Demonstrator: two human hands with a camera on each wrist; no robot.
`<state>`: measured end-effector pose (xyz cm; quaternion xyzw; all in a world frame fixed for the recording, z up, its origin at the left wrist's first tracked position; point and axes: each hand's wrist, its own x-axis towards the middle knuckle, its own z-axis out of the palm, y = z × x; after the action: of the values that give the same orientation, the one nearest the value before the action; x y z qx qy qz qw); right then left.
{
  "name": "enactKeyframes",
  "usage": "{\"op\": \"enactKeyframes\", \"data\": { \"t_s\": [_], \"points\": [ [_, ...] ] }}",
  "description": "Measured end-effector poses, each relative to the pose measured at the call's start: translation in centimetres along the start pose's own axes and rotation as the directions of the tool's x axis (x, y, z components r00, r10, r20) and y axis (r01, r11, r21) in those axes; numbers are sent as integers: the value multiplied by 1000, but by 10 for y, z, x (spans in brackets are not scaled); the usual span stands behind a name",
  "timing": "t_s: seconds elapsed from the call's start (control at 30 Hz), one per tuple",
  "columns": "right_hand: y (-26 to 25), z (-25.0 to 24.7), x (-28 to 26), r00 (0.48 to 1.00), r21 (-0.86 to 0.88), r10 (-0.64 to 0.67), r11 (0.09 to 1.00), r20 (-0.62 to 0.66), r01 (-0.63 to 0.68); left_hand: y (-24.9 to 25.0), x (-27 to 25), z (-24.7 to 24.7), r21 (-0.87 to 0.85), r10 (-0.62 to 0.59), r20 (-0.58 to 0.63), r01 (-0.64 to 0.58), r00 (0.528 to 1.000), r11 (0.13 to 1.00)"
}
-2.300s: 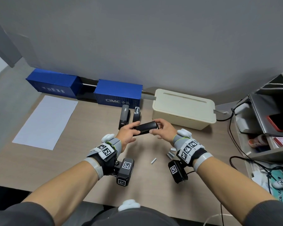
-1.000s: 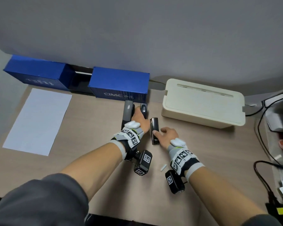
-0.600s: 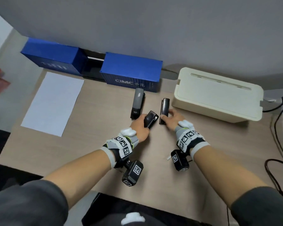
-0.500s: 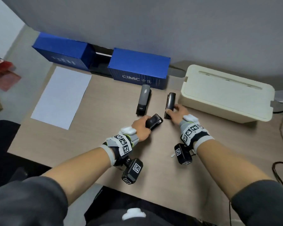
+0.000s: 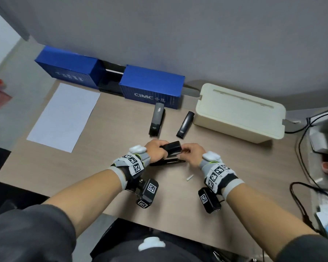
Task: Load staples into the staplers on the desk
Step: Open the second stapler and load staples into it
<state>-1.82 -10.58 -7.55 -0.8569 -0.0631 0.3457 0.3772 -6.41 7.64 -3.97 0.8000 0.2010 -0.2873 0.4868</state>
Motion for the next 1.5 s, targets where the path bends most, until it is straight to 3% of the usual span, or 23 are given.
{"op": "enactKeyframes", "data": {
  "t_s": [0.23,0.6,0.67,0.77,0.87,0.93,1.1,1.5],
  "points": [
    [-10,-18,-18,998,54,19,998,-58,-16,11,-10,-8,-111,14,-21,-16,1000,994],
    [-16,-36,-41,992,45,-75,996,-101,80,28,-23,-10,-181,48,-15,-50,999,982],
    [-17,-41,-47,996,139,-62,988,-71,71,32,-26,-13,-216,67,-17,-69,998,974],
    [-24,-44,-58,988,398,-70,917,139,9,37,-30,-18,-278,116,10,-109,993,955],
    [-27,-47,-59,988,559,-109,828,108,30,39,-33,-20,-413,165,49,-130,985,901],
    [-28,-49,-58,993,599,-103,799,49,53,39,-38,-21,-506,162,56,-112,985,856],
    [-26,-56,-57,998,675,-64,736,-18,59,22,-37,-22,-684,15,94,54,995,727],
    [-27,-65,-59,996,675,-93,735,6,64,24,-43,-25,-741,47,177,102,983,664]
  ]
}}
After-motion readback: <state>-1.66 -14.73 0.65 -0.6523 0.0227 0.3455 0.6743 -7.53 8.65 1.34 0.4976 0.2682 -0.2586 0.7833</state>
